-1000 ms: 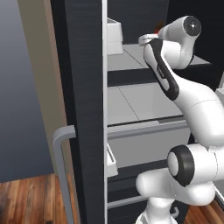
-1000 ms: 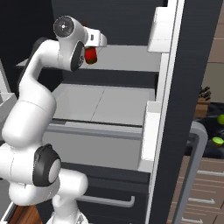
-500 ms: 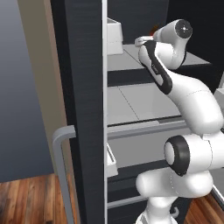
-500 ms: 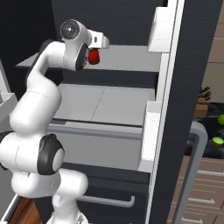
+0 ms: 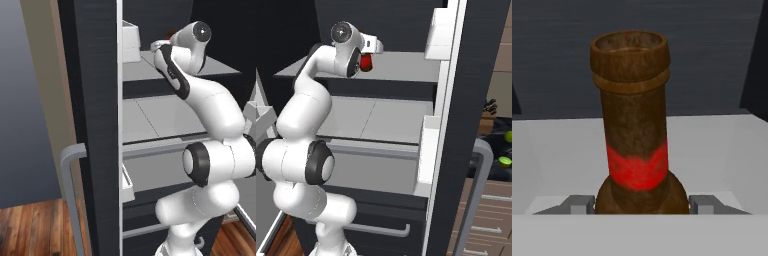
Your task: Place the beer on the top shelf of the fridge to keep it out of children's reach, and place the kiwi and lime on lower shelves for easy access.
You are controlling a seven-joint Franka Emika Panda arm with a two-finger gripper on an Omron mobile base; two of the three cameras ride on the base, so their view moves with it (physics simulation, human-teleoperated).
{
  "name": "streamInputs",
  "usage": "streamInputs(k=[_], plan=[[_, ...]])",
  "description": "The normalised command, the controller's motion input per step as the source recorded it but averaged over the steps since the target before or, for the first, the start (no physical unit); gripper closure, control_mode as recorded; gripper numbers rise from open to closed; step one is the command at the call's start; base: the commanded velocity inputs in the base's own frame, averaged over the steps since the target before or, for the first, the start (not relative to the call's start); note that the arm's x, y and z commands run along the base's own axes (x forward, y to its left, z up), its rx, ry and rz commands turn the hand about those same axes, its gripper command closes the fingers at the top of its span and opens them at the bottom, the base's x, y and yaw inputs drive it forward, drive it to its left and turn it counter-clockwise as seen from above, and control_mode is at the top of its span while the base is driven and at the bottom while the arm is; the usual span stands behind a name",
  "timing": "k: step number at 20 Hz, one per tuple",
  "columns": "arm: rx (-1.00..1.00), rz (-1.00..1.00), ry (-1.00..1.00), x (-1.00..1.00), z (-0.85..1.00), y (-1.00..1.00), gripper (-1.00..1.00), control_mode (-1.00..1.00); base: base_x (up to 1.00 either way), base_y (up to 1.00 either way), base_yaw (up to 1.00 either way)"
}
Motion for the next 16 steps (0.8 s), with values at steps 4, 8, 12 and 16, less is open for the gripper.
streamInputs(k=[4, 8, 12, 16], plan=[[0.00, 0.00, 0.03, 0.41, -0.13, 0.00, 1.00, -1.00, 0.00, 0.00, 0.00], [0.00, 0.00, 0.02, 0.36, -0.16, 0.00, 1.00, -1.00, 0.00, 0.00, 0.00], [0.00, 0.00, 0.03, 0.39, -0.18, 0.00, -1.00, -1.00, 0.00, 0.00, 0.00], [0.00, 0.00, 0.04, 0.41, -0.17, 0.00, -1.00, -1.00, 0.00, 0.00, 0.00]])
